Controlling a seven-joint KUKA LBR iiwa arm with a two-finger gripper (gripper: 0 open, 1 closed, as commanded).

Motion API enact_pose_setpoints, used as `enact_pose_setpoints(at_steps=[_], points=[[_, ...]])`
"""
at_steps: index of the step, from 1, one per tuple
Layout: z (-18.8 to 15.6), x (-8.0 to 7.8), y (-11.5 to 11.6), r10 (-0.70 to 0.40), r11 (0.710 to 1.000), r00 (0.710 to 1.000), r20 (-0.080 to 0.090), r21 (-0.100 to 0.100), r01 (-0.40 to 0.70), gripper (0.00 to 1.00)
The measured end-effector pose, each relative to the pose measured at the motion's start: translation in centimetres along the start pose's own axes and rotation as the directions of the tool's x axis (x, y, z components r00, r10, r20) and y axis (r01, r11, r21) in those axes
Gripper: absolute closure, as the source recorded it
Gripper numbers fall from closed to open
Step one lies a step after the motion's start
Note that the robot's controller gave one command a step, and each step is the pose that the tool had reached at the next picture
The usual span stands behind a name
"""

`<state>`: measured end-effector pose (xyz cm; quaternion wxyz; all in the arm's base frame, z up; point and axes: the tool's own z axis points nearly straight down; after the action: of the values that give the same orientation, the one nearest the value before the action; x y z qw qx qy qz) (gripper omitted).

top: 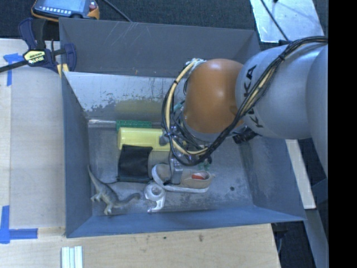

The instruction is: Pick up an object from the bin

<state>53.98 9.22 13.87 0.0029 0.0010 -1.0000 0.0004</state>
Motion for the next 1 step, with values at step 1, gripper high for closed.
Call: enact_pose_setpoints(at_steps=[1], points=[[-0.45, -0.19, -0.01, 0.002, 1.0, 1.0, 0.008, -0.002, -0.002, 0.0]])
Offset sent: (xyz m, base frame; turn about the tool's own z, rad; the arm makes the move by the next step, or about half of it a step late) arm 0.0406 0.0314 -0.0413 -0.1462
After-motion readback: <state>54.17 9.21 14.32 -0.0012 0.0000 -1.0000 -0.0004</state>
